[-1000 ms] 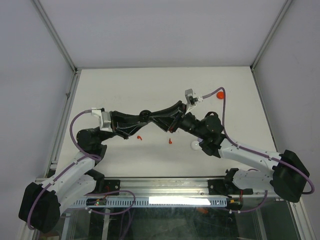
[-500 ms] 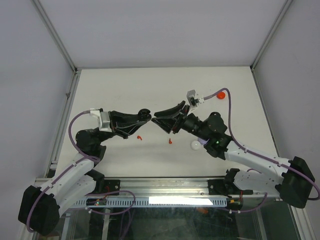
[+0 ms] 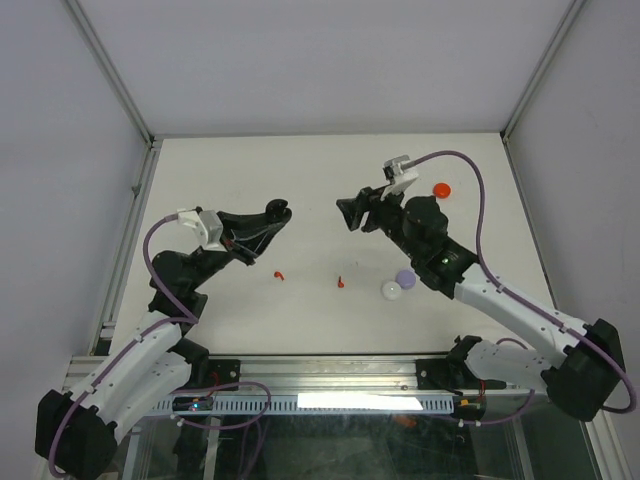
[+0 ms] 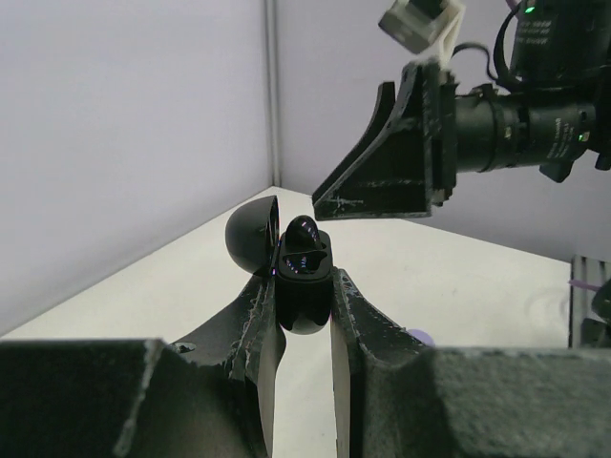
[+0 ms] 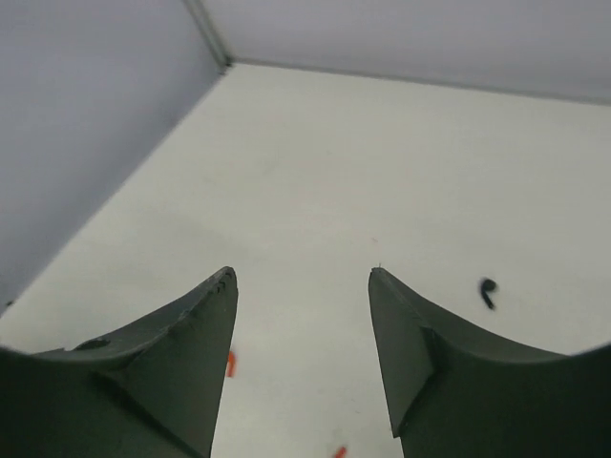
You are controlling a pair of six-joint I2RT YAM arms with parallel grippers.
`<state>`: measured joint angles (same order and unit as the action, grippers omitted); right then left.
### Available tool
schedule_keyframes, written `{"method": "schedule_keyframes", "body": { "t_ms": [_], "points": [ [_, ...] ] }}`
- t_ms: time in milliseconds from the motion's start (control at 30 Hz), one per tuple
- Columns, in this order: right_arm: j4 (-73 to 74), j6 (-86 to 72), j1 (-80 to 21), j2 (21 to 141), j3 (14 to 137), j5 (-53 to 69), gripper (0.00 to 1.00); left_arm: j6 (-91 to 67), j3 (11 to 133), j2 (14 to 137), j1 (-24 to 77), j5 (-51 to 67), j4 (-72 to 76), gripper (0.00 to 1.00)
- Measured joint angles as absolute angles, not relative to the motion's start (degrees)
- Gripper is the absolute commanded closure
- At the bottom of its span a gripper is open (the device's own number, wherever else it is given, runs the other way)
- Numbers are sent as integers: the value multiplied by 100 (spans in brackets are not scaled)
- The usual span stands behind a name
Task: Insert the wireless bluetooth earbuds into the charging case
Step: Pick up the earbud from the center of the board.
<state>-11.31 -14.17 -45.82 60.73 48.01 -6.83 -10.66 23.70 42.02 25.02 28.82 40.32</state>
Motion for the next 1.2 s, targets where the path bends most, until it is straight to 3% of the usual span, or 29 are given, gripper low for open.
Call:
{"method": "schedule_keyframes", "body": {
  "t_ms": [400,767,1200],
  "points": [
    [-121,-1179,-3103,8436,5369,-829,43,-657,2530,4143,2502,2383,3234,100],
    [252,-1004,-3035,10370,6707,-1111,56,-626,2556,4132,2462,2357,3120,100],
    [545,-1105,-3035,11605,7467,-1437,65,-628,2587,4134,2462,2379,3118,100]
  ]
}}
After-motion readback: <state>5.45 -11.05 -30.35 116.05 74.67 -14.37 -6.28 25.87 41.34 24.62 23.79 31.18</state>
